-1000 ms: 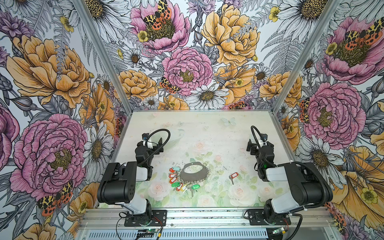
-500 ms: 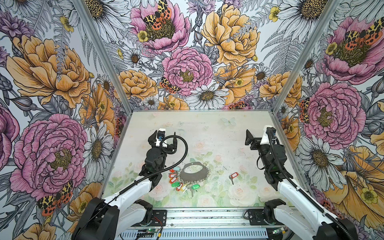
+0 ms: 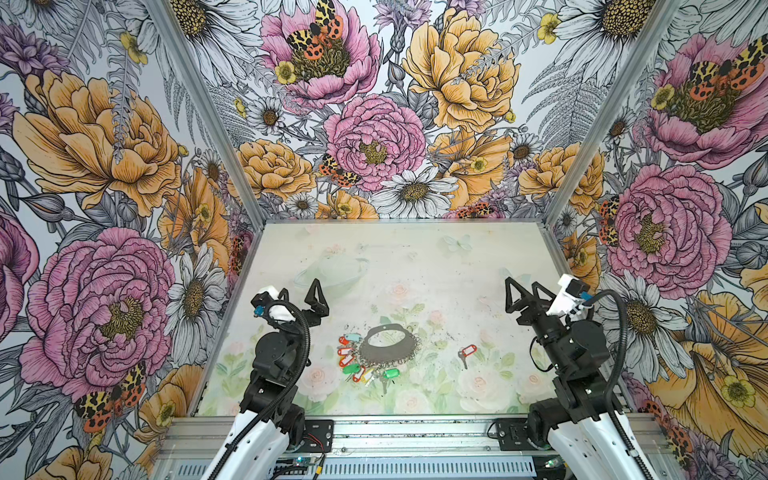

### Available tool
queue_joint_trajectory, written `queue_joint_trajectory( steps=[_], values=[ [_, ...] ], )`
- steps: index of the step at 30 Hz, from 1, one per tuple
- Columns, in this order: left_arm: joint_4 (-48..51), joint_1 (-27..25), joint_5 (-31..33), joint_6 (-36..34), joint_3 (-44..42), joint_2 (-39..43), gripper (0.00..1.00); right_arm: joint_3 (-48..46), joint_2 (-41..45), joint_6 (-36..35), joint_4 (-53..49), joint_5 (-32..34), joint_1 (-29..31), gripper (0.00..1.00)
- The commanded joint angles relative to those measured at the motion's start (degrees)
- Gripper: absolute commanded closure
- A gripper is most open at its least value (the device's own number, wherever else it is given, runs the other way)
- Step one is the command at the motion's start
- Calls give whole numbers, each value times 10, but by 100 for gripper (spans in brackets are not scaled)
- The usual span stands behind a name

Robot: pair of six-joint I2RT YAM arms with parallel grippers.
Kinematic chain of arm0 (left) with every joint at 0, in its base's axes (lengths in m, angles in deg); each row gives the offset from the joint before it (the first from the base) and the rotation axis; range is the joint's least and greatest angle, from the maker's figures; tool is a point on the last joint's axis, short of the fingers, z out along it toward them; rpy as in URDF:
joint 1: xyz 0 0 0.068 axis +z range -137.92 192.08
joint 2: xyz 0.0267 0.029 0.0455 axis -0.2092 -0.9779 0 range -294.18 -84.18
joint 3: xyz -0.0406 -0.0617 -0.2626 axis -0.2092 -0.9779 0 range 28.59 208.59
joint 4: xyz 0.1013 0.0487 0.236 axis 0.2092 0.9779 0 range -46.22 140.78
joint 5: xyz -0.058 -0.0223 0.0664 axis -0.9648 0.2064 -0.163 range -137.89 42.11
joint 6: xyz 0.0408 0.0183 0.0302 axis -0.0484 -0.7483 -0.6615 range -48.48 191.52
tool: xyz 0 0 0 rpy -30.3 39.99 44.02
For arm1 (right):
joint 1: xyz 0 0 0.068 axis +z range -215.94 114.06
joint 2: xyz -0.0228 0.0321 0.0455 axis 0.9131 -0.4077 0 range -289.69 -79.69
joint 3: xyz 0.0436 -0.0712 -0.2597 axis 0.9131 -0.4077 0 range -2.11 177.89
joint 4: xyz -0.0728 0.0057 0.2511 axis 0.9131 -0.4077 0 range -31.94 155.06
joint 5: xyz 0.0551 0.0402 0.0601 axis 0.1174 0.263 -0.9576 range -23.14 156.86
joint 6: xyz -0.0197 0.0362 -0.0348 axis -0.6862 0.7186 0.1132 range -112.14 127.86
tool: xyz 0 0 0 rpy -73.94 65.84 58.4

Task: Put the keys on the keyring
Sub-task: 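Raise both arms and move the left gripper over the steel keyring plate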

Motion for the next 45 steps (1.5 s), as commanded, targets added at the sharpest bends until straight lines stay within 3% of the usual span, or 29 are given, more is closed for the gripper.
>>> queue_joint_trajectory(
  steps=[1,4,10,14,19,25,36,45],
  values=[
    [128,6,-39,81,23,10,1,11,16,17,-52,-20,-4,1],
    [178,-9,-101,99,30,-9,1,44,-21,4,-111,-49,-4,1],
    [266,-91,-105,154,56,-59,1,91,-122,10,-175,-73,3,0],
    [279,-159,-131,181,89,-127,1,110,-180,22,-228,-51,8,1],
    [342,-289,-90,182,162,-259,1,106,-208,26,-238,-61,13,1],
    [383,-377,-98,145,267,-456,1,94,-201,38,-237,-60,21,1],
    [420,-368,-177,25,398,-658,1,80,-183,41,-237,-57,24,0],
    [421,-334,-238,-11,480,-773,1,73,-180,43,-237,-54,25,0]
  ],
)
